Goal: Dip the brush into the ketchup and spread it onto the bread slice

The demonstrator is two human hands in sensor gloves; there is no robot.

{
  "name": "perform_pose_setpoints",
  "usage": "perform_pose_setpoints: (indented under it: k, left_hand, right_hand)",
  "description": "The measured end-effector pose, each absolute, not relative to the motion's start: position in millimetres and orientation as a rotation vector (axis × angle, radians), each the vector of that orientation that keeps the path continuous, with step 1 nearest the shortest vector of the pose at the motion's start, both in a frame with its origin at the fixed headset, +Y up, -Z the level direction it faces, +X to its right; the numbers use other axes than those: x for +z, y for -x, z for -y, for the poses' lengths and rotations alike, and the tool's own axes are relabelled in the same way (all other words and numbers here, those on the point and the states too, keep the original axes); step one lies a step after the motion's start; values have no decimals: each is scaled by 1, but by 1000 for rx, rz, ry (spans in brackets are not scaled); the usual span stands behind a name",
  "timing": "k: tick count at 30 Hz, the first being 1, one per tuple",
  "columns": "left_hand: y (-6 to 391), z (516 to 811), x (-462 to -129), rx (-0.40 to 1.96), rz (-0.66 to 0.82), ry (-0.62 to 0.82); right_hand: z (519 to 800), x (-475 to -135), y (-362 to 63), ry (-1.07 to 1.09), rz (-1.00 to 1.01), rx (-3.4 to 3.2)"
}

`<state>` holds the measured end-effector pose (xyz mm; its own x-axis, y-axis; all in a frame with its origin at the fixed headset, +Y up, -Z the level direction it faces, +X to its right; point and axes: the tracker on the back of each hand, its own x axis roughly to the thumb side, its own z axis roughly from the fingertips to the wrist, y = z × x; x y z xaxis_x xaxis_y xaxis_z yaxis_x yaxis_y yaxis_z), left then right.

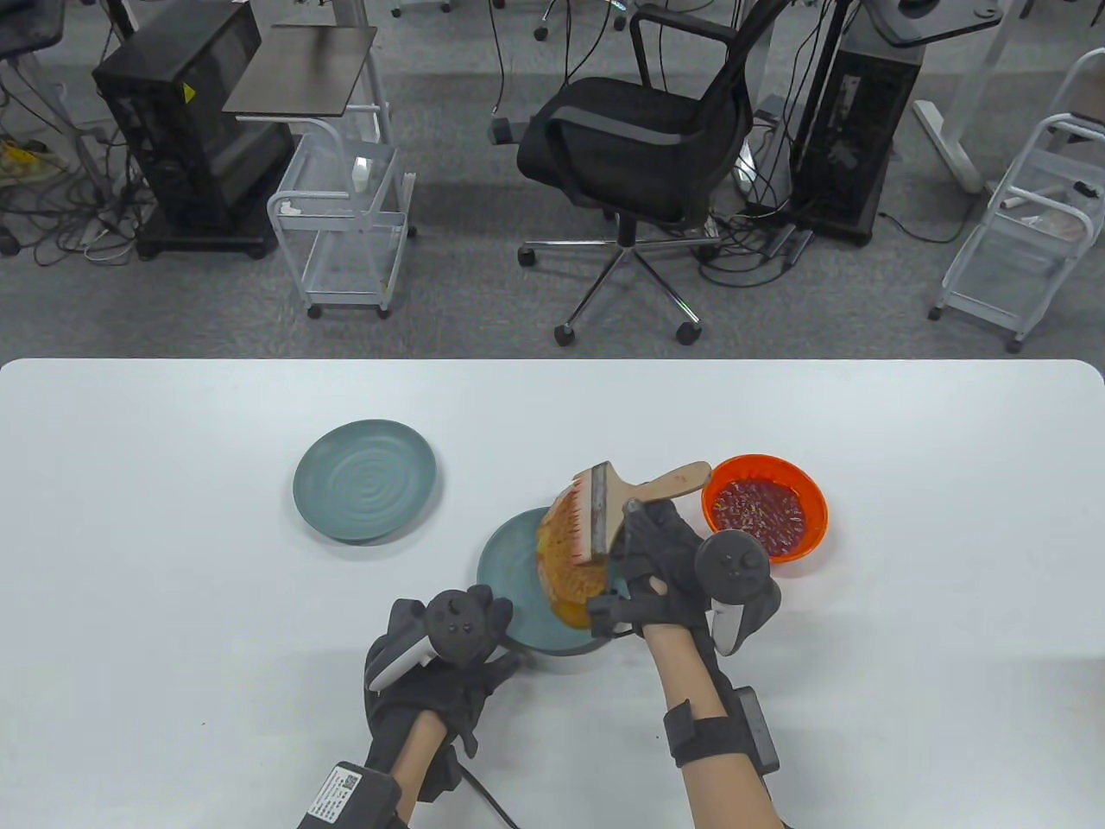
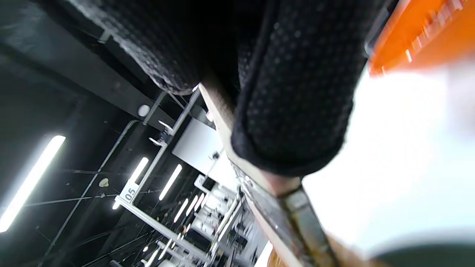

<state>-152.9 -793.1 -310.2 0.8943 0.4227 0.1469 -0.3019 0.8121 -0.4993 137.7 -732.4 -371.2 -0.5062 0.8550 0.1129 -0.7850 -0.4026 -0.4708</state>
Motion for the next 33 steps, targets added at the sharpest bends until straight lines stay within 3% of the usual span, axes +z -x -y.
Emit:
perform_pose_setpoints:
  k: [2, 9, 16, 23, 29, 33]
  left_hand:
    - [153, 793, -310, 394, 256, 487]
    - [150, 793, -309, 380, 251, 487]
    - [151, 793, -309, 387, 255, 488]
    - [150, 793, -309, 380, 252, 488]
    - [151, 793, -308, 391, 256, 490]
    - [149, 793, -308, 377, 254, 490]
  right_hand:
    - [727, -369, -141, 170, 611, 2023]
    - [742, -371, -115, 128, 402, 1934]
    - [725, -368, -136, 133, 650, 2097]
    - [745, -374, -120, 145, 404, 1937]
    - [729, -370, -135, 158, 620, 2043]
    - [732, -372, -132, 151, 520, 1942]
